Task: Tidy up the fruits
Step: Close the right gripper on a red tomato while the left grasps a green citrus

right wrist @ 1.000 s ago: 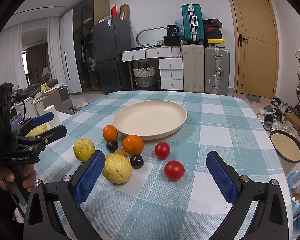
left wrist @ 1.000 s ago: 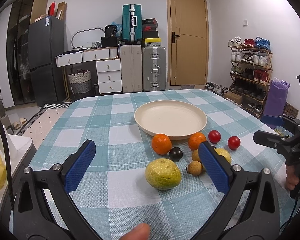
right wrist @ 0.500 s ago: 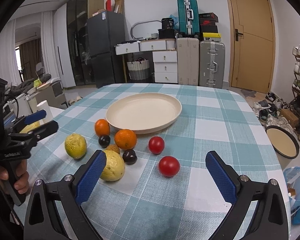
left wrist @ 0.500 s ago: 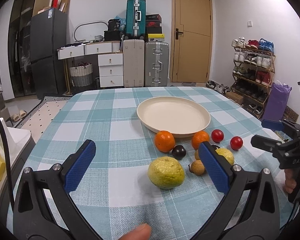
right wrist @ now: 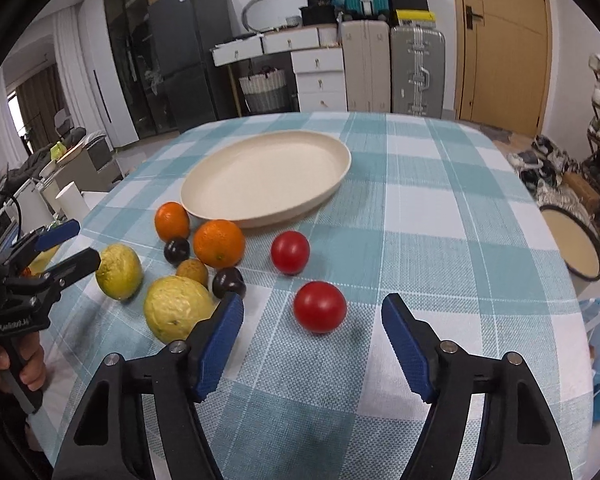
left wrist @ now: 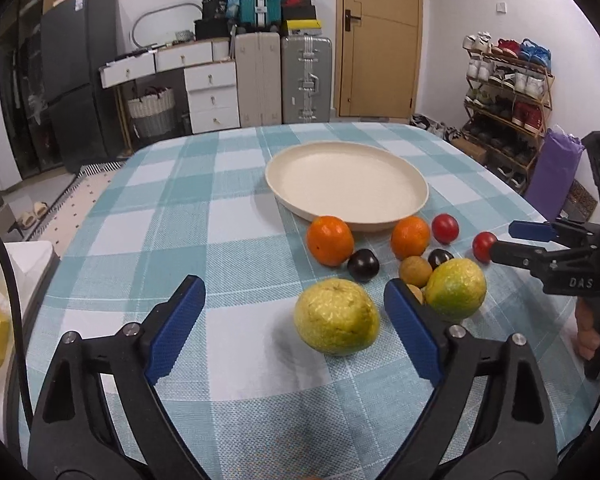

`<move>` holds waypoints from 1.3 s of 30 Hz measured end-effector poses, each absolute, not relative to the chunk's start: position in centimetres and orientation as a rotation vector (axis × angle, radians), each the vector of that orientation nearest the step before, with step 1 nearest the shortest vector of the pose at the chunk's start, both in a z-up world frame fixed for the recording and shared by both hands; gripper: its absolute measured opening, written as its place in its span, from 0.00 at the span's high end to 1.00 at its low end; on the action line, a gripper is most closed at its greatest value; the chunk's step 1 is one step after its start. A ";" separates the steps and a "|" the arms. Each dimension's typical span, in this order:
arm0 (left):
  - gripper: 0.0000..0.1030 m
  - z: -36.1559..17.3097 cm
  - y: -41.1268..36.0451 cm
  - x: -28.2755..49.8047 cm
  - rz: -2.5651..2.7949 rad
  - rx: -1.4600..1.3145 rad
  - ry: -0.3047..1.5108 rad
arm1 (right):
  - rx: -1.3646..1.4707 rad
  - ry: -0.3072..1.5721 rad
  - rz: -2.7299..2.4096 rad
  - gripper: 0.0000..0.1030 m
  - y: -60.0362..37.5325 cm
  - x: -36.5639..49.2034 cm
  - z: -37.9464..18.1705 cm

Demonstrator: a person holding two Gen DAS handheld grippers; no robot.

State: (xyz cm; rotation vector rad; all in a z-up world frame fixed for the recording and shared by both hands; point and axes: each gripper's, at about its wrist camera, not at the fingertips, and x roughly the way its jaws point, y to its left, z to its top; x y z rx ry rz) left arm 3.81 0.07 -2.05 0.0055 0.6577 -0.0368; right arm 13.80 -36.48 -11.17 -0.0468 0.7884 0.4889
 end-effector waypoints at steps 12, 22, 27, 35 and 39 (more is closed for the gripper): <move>0.24 -4.1 0.3 6.3 -0.106 -0.023 0.782 | -0.035 0.888 0.489 0.45 -36.5 16.0 -13.1; 0.52 -5.2 -0.1 7.5 -0.169 -0.022 0.842 | -0.048 0.892 0.488 0.47 -36.3 16.0 -13.1; 0.52 -5.2 0.1 7.6 -0.177 -0.031 0.839 | -0.068 0.896 0.477 0.53 -36.0 15.8 -12.9; 0.53 -4.4 0.3 7.3 -0.178 -0.056 0.792 | -0.083 0.896 0.484 0.68 -35.5 15.8 -12.9; 0.53 -4.1 0.3 7.2 -0.176 -0.059 0.781 | -0.089 0.896 0.481 0.68 -35.4 15.8 -12.9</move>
